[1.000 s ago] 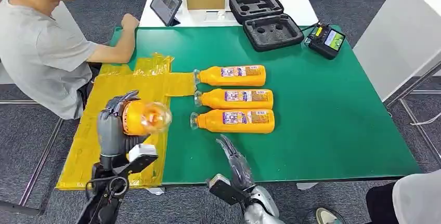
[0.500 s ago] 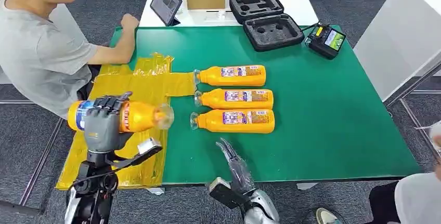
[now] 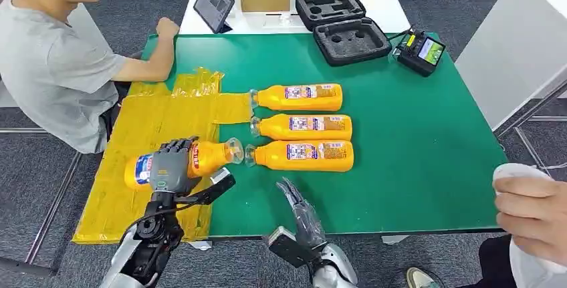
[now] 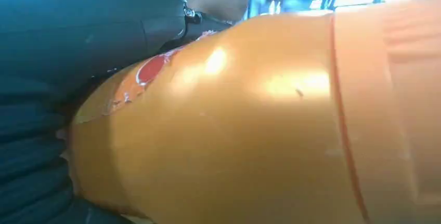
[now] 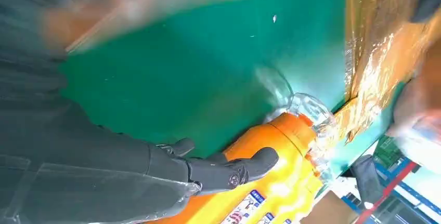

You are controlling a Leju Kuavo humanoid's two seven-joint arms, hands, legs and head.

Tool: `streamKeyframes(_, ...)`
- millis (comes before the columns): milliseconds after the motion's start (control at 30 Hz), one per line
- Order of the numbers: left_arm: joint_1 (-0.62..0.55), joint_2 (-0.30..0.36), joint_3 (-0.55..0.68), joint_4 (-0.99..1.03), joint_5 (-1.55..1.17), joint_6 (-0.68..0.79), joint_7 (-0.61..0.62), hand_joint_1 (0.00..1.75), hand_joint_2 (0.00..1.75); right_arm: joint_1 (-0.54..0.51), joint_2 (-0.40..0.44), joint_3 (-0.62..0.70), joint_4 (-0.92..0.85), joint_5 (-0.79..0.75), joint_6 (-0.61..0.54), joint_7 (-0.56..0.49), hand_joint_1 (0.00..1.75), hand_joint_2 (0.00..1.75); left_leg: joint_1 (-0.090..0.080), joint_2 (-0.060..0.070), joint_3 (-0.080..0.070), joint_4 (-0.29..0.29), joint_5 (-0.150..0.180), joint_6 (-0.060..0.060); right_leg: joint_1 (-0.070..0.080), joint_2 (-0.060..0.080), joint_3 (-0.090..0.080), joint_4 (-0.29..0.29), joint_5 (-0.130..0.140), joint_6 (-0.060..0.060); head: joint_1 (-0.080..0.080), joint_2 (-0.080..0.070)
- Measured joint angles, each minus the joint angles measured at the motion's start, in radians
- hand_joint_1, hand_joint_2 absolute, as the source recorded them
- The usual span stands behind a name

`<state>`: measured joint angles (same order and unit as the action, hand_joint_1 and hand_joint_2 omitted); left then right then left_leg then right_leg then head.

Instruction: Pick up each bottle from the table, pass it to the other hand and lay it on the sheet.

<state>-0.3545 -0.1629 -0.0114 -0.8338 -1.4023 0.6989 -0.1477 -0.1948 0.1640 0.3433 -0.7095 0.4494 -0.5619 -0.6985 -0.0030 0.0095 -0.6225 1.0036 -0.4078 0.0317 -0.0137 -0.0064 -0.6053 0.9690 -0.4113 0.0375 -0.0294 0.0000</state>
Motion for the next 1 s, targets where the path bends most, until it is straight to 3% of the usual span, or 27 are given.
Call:
streamKeyframes(200,-0.057,0.023,-0.018,0.135,-0.047,0.002,0.054,1.75,1.75,-0.002,0.006,0.003,0.0,-0.001,0.007,0.0,0.0,1.75,0.0,0.0,0.0,0.0,0.0,0.0,0.0,0.0,0.0,0.0,0.0,0.0,0.0,0.0)
streamKeyframes(500,-0.059,0.025,-0.02,0.141,-0.055,0.002,0.062,1.75,1.75,-0.002,0.006,0.004,0.0,-0.002,0.008,0.0,0.0,1.75,0.0,0.0,0.0,0.0,0.0,0.0,0.0,0.0,0.0,0.0,0.0,0.0,0.0,0.0)
streamKeyframes(533,-0.061,0.027,-0.021,0.144,-0.061,0.002,0.068,1.75,0.0,-0.003,0.006,0.005,0.0,-0.002,0.008,0.0,0.0,1.75,0.0,0.0,0.0,0.0,0.0,0.0,0.0,0.0,0.0,0.0,0.0,0.0,0.0,0.0)
streamKeyframes(633,-0.071,0.058,-0.042,0.166,-0.13,0.004,0.183,1.75,0.0,-0.015,0.007,0.018,0.006,-0.007,0.012,0.0,0.0,1.75,0.0,0.0,0.0,0.0,0.0,0.0,0.0,0.0,0.0,0.0,0.0,0.0,0.0,0.0)
streamKeyframes(700,-0.074,0.104,-0.121,0.166,-0.132,0.004,0.281,1.75,0.0,-0.023,0.007,0.026,0.016,-0.019,0.012,0.0,0.0,1.75,0.0,0.0,0.0,0.0,0.0,0.0,0.0,0.0,0.0,0.0,0.0,0.0,0.0,0.0)
streamKeyframes(1000,-0.076,0.127,-0.164,0.166,-0.133,0.004,0.31,1.75,0.0,-0.024,0.007,0.027,0.02,-0.022,0.011,0.0,0.0,1.75,0.0,0.0,0.0,0.0,0.0,0.0,0.0,0.0,0.0,0.0,0.0,0.0,0.0,0.0)
